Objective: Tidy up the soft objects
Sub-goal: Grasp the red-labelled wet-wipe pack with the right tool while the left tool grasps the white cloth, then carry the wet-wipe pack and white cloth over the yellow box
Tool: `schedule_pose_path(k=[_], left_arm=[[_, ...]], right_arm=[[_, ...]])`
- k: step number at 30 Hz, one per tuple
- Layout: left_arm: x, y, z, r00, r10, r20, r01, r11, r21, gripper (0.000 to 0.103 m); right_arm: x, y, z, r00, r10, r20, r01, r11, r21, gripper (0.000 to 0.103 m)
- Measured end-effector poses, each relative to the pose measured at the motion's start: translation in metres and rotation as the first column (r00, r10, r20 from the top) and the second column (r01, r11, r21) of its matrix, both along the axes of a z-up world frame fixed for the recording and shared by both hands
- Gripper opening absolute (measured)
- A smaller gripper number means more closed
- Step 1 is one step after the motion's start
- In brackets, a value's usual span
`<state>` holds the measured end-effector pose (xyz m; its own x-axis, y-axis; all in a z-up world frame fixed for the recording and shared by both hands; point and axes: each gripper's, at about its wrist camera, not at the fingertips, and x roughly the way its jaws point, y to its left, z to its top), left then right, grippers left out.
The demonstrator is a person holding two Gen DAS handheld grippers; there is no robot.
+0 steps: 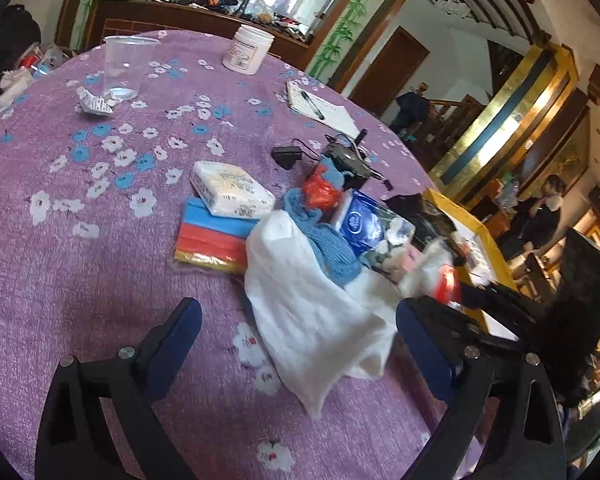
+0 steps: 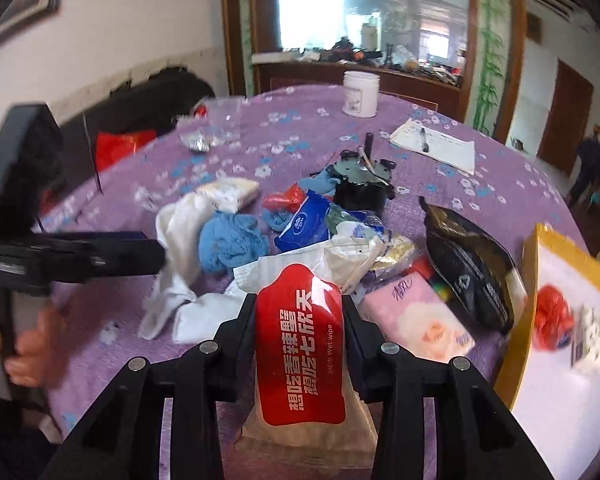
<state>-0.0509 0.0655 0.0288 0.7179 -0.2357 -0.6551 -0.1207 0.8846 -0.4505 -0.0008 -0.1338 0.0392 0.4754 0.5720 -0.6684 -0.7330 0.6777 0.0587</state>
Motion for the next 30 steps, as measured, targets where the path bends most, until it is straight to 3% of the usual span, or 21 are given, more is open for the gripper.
schedule_pose_path(k=[3,5,6,7,11,19,30], left_arm=[[0.014,-0.004,-0.004,1.0,0.014,-0.026,-0.014,1.0,0.016,0.095],[0.023,-0.006,-0.011,0.998,0.023,-0.064,-0.021,0.999,0.025,0.071],[0.028,-0.006,-0.015,0.996,0.014,-0.083,-0.013,1.0,0.016,0.048],[0.031,-0.007,-0.019,0.995,0.0,-0.102,0.0,1.0,-0.004,0.035],[0.028,-0.011,-0.015,0.999,0.005,-0.053,-0.004,1.0,0.027,0.017],[0.006,-0.012,0.001,0.995,0.022,0.097,-0.024,1.0,0.016,0.014],[-0.003,-0.023,0.011,0.985,0.012,0.173,-0.027,0.996,0.085,0.014]], right_arm=[[-0.008,-0.013,0.002,1.0,-0.01,-0.015,0.011,0.998,0.068,0.043],[-0.01,-0.019,-0.001,0.999,-0.012,-0.034,0.015,0.996,0.089,0.043],[-0.011,-0.019,-0.002,0.999,-0.012,-0.038,0.015,0.996,0.092,0.043],[-0.01,-0.021,-0.004,0.999,-0.016,-0.041,0.02,0.995,0.095,0.043],[-0.004,-0.029,-0.006,0.996,-0.026,-0.091,0.039,0.99,0.138,0.043],[0.002,-0.039,-0.008,0.99,-0.058,-0.127,0.081,0.98,0.18,0.043],[-0.001,-0.045,-0.006,0.99,-0.086,-0.114,0.106,0.976,0.189,0.043]])
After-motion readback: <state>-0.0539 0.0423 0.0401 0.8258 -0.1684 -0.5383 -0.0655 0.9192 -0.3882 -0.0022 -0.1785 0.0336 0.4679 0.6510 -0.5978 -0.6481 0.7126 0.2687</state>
